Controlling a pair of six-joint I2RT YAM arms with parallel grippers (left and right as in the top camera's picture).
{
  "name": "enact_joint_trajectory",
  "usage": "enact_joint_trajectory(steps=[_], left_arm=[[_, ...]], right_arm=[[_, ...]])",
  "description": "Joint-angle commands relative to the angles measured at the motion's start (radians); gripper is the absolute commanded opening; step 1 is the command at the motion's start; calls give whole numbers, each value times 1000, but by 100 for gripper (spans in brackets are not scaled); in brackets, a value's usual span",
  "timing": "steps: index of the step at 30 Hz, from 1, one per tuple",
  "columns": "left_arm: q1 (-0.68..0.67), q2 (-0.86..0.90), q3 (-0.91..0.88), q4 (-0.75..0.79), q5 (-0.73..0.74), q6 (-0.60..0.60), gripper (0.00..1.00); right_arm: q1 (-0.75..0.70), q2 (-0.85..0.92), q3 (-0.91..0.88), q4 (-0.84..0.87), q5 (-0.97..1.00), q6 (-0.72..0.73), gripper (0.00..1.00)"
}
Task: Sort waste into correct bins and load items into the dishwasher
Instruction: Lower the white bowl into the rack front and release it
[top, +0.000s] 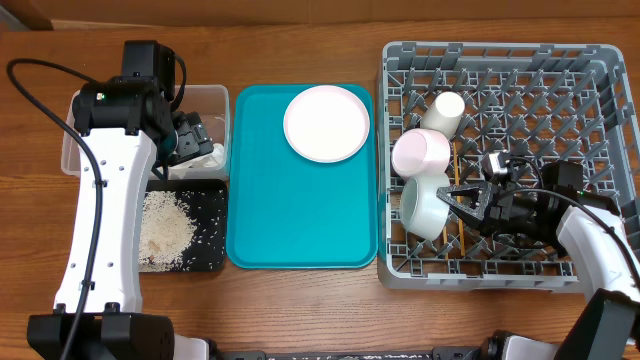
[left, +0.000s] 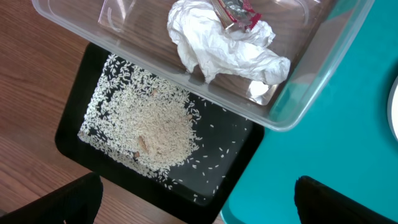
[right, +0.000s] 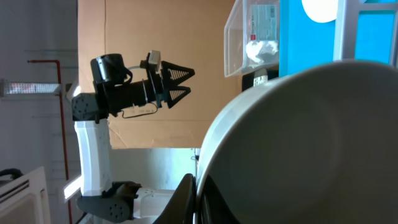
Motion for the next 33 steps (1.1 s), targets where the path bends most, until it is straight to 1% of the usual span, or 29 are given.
enact_joint_trajectory(steps=[1, 4, 9, 13, 26, 33], left_arm=[[2, -4, 10, 2, -13, -3, 100], [2, -4, 10, 2, -13, -3, 100], [2, -4, 10, 2, -13, -3, 100], [2, -4, 10, 2, -13, -3, 100], [2, -4, 10, 2, -13, -3, 100], [2, -4, 10, 2, -13, -3, 100]], right_arm=[[4, -27, 18, -10, -34, -2, 4], [6, -28, 18, -21, -34, -19, 4], [6, -28, 18, -100, -34, -94, 4], [6, -28, 18, -128, -34, -94, 4], [26, -31, 38, -139, -34, -82, 4], [49, -31, 98, -168, -34, -83, 4]])
